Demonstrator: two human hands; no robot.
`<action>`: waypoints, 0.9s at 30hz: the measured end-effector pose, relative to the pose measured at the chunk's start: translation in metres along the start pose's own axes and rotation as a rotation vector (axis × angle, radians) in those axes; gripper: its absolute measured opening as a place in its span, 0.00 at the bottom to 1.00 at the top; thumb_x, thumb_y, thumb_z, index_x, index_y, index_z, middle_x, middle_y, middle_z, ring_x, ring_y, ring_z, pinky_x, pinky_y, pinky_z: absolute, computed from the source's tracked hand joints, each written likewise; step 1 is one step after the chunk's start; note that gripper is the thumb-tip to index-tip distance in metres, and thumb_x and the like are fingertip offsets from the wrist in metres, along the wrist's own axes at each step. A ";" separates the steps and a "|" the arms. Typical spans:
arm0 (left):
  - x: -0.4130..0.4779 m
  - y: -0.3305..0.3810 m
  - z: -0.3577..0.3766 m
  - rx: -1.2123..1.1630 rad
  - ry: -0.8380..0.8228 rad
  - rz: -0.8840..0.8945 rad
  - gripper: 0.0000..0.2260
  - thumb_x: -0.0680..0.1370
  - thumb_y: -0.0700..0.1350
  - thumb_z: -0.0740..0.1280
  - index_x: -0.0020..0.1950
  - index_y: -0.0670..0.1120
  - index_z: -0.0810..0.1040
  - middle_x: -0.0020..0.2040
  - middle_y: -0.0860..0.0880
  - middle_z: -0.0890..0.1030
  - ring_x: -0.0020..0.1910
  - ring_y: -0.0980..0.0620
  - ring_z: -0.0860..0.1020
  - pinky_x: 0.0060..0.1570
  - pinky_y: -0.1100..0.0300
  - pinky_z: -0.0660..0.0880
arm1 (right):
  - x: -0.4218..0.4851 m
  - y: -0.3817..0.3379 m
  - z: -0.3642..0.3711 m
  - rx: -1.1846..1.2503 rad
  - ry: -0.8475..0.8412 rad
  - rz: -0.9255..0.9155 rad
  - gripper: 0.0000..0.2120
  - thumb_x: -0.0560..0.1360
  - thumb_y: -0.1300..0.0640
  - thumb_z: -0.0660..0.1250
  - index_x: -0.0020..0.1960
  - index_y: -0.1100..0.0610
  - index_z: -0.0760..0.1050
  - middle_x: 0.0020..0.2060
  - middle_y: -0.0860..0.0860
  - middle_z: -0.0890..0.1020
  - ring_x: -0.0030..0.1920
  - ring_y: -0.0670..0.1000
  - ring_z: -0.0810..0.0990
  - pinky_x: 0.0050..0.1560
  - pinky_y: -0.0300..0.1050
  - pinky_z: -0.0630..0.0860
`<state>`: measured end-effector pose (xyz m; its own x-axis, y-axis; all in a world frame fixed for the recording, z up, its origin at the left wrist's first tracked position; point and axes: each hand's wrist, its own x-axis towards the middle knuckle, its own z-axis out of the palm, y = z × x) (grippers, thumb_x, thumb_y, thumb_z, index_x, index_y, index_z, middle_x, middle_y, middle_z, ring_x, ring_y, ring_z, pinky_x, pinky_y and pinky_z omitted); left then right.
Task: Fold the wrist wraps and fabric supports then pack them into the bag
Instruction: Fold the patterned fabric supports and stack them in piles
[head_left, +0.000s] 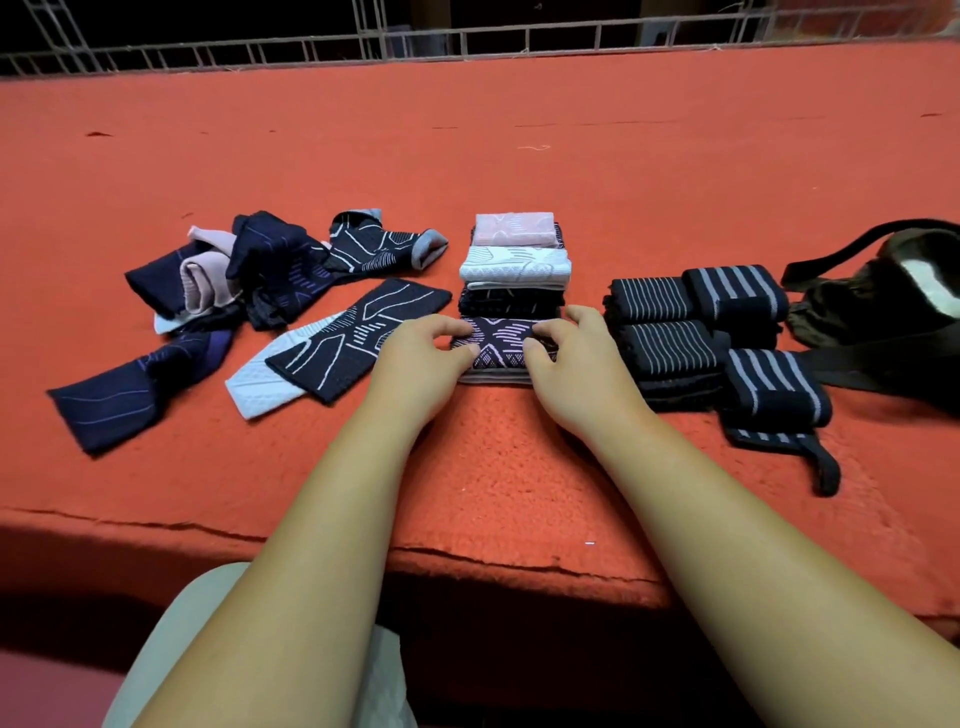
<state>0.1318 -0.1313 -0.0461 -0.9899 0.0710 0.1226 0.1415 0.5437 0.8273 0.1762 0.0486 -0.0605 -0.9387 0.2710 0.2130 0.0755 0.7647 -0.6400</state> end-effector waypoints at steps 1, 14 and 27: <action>-0.001 0.001 -0.003 -0.031 0.011 -0.009 0.12 0.76 0.51 0.76 0.59 0.57 0.86 0.53 0.54 0.87 0.50 0.48 0.85 0.60 0.46 0.82 | -0.002 -0.002 -0.003 -0.007 0.009 -0.011 0.19 0.83 0.47 0.67 0.70 0.54 0.81 0.77 0.57 0.68 0.75 0.63 0.70 0.79 0.55 0.64; -0.010 -0.028 -0.039 0.851 -0.075 -0.056 0.19 0.84 0.56 0.65 0.71 0.49 0.82 0.80 0.45 0.69 0.79 0.38 0.64 0.74 0.42 0.68 | -0.032 -0.032 -0.013 0.027 0.073 -0.194 0.14 0.80 0.44 0.71 0.61 0.50 0.82 0.70 0.49 0.72 0.71 0.55 0.67 0.74 0.50 0.65; -0.021 -0.036 -0.087 0.578 0.252 -0.002 0.29 0.76 0.32 0.61 0.69 0.58 0.81 0.61 0.43 0.81 0.64 0.37 0.78 0.62 0.43 0.76 | -0.039 -0.050 -0.002 0.061 0.046 -0.295 0.04 0.81 0.54 0.68 0.50 0.49 0.82 0.54 0.45 0.76 0.61 0.52 0.71 0.63 0.42 0.65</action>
<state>0.1476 -0.2254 -0.0311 -0.9480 -0.0910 0.3050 0.0430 0.9129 0.4058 0.2096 0.0006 -0.0354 -0.9010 0.0698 0.4281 -0.2192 0.7784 -0.5883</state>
